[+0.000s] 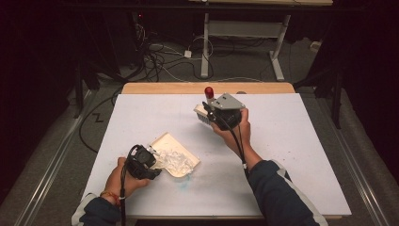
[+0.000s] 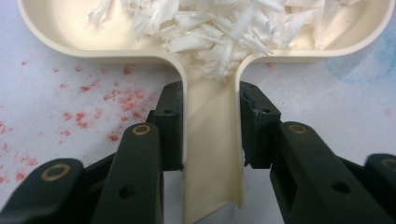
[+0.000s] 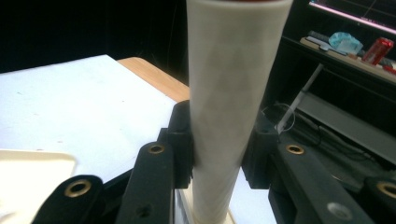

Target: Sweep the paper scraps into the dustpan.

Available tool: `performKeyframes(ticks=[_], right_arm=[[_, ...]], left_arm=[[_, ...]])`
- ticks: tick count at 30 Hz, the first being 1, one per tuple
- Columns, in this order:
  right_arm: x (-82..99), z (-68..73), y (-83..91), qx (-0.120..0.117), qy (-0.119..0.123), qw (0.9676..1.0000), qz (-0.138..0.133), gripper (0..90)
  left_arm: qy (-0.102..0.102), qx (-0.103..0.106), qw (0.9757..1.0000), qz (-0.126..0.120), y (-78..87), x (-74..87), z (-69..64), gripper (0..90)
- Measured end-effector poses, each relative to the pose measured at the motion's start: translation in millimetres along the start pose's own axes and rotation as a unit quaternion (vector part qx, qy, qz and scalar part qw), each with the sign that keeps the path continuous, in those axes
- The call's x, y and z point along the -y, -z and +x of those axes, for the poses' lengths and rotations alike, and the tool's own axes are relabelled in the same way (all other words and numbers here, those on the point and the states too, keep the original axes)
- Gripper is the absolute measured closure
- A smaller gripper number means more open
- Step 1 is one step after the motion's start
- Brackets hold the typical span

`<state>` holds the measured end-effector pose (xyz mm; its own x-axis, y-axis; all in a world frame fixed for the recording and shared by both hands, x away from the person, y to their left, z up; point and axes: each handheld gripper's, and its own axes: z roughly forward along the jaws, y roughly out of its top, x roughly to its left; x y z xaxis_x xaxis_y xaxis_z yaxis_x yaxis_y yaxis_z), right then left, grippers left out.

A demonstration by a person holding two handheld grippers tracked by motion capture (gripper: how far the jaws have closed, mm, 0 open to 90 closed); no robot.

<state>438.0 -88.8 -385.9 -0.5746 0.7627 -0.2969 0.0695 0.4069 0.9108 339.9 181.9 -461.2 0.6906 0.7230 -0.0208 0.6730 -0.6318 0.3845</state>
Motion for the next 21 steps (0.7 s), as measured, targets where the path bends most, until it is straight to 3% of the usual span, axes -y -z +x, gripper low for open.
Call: performKeyframes(ticks=[4,8,10,14,16,18,21], right_arm=[[6.2,8.3,-19.4,0.009,0.02,0.9997,-0.006,70.1],[6.3,19.4,-31.7,-0.013,0.01,0.9999,-0.004,70.1],[4.1,27.3,-34.3,-0.033,0.028,0.9991,0.0,70.0],[1.2,40.7,-30.8,-0.09,0.055,0.9943,0.015,69.6],[-1.1,46.1,-24.7,-0.118,0.072,0.9903,0.015,69.8],[-2.3,50.4,-17.7,-0.128,0.08,0.9881,0.028,69.2],[-2.1,53.8,-1.0,-0.159,0.069,0.9842,0.034,69.2]], left_arm=[[-0.001,-0.001,1.0,0.0,-0.2,-0.4,0.0,63.5],[0.0,-0.001,1.0,-0.002,-0.5,-0.6,-0.1,63.5],[-0.002,0.0,1.0,-0.002,-0.5,-0.6,0.6,63.5],[-0.003,0.001,1.0,-0.001,-0.5,-0.6,0.9,63.5],[-0.002,0.001,1.0,-0.001,-0.5,-0.7,0.8,63.6],[-0.002,-0.002,1.0,-0.001,-0.4,-0.8,0.1,63.5],[-0.003,-0.001,1.0,0.003,-0.3,-1.3,-0.1,63.6]])
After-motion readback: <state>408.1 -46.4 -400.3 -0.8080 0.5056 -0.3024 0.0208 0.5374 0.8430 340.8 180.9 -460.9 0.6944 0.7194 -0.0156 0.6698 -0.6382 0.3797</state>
